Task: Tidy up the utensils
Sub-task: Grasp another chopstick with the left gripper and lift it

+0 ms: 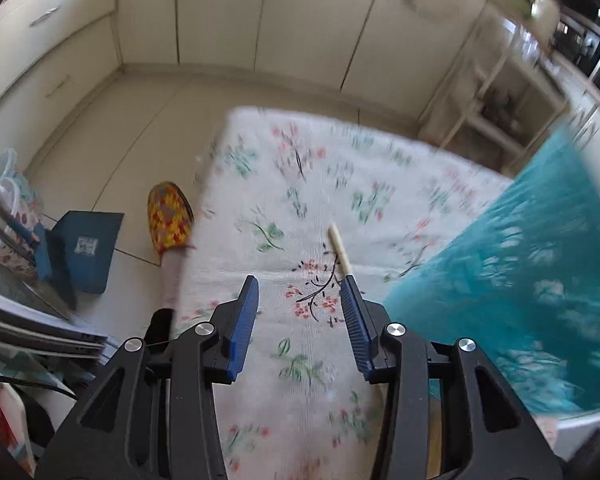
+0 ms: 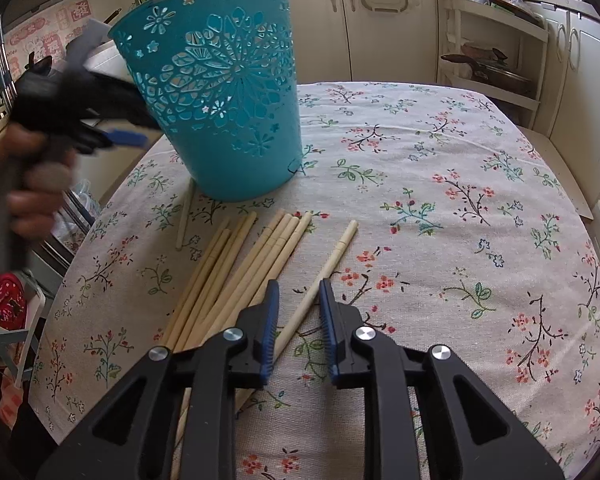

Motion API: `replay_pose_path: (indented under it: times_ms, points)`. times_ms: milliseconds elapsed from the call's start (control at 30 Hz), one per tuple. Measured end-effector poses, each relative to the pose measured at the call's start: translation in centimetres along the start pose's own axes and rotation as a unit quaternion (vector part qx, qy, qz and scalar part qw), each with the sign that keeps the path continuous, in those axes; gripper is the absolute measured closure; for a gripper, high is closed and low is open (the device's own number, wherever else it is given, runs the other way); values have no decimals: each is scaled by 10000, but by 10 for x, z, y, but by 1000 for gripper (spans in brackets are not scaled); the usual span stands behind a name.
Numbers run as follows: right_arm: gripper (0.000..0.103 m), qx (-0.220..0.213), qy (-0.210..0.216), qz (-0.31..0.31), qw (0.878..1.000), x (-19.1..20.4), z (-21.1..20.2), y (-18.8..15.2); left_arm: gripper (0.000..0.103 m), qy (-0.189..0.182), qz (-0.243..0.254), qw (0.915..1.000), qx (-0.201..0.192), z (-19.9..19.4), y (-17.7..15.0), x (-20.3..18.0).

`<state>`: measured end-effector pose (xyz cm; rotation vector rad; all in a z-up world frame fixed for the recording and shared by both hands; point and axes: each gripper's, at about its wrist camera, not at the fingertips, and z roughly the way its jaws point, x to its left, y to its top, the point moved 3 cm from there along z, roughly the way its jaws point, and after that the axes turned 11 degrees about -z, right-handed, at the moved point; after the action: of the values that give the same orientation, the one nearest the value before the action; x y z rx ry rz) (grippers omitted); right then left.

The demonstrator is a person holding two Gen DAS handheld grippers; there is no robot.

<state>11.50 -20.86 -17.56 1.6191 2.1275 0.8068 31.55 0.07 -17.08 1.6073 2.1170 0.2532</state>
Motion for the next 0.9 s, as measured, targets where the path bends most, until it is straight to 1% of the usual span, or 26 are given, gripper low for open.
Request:
replay_pose_path:
  times_ms: [67,100,133,200,333,433,467,500,600,633,700,733,767,800,900]
  points:
    - [82,-7,32,34,10000,-1,0,0,63,87,61,9999,3,14,0,-5]
    - [82,-8,39,41,10000,-1,0,0,62,149,129,9998,-81,19,-1,-7]
    - [82,-8,46,48,10000,-1,0,0,60,254,257,9992,-171,20,-1,-11]
    - [81,-9,65,59,10000,-2,0,1,59,421,464,9978,-231,23,2,-18]
    - [81,-13,98,75,9999,-3,1,1,58,915,889,9907,-478,27,1,-32]
    - [81,-14,108,88,9999,-4,1,1,58,1045,1005,9879,-551,24,3,-42]
    - [81,-14,106,86,9999,-4,1,1,58,1004,954,9891,-507,23,3,-41]
    - [81,-15,106,87,9999,-4,1,1,59,836,843,9919,-443,20,4,-40]
    - [81,-14,105,86,9999,-4,2,1,58,399,651,9958,-504,10,6,-36]
    - [80,-13,100,80,9999,-4,1,1,57,320,646,9962,-491,8,4,-35]
    - [80,-14,99,76,9999,-4,1,1,54,292,685,9959,-511,5,2,-34]
    - [80,-15,101,78,9999,-4,1,1,49,241,717,9957,-533,4,1,-36]
    - [80,-15,104,81,9999,-4,1,1,47,231,752,9954,-540,4,1,-37]
    - [80,-16,107,84,9999,-4,1,1,43,263,804,9950,-535,5,0,-39]
    - [80,-16,109,84,9999,-4,1,1,42,369,885,9942,-480,14,-4,-42]
